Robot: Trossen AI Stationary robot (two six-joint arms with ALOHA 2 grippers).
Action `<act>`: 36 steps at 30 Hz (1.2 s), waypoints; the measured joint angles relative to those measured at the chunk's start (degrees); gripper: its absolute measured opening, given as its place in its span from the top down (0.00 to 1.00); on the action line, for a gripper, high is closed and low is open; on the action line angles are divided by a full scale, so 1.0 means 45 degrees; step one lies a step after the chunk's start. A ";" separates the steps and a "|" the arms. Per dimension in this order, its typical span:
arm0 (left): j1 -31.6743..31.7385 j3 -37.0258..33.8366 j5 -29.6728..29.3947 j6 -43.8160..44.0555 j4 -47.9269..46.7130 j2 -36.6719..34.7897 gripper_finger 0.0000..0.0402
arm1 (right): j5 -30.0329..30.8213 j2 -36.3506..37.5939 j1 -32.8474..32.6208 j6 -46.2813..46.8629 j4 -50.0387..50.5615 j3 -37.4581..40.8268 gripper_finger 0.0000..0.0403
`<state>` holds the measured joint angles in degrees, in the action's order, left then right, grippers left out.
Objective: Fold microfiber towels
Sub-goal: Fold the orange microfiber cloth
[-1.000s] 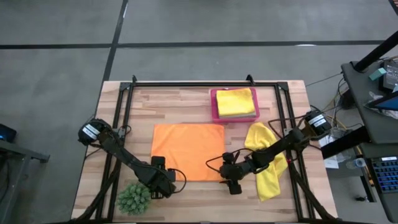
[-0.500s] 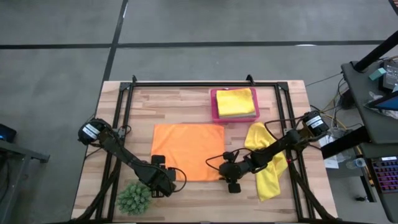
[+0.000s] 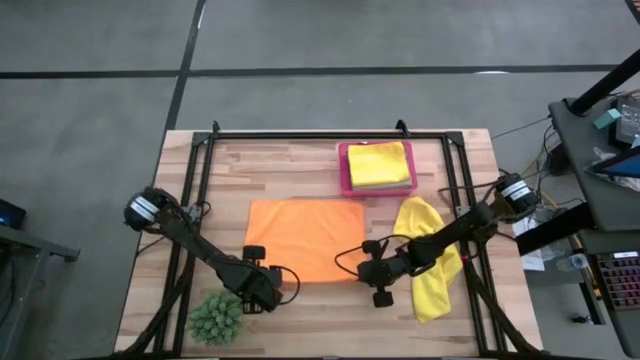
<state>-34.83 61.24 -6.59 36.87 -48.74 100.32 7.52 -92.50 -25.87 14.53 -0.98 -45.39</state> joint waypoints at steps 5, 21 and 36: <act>-0.0008 0.0679 0.0115 -0.0716 -0.0007 -0.0797 1.00 | 0.0012 0.0987 0.0005 -0.0138 0.1486 -0.0015 0.98; 0.0545 0.1955 0.0436 -0.1049 -0.1721 -0.1492 1.00 | 0.1081 0.2885 0.0578 -0.0594 0.4605 -0.1064 0.98; 0.2932 0.1897 0.0378 -0.4757 -0.3204 -0.1502 1.00 | 0.2013 0.2766 0.3353 -0.2333 0.5447 -0.1341 0.98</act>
<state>-21.63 69.78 -4.89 15.47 -63.16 93.56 16.57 -80.05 -10.78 4.04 23.53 -51.42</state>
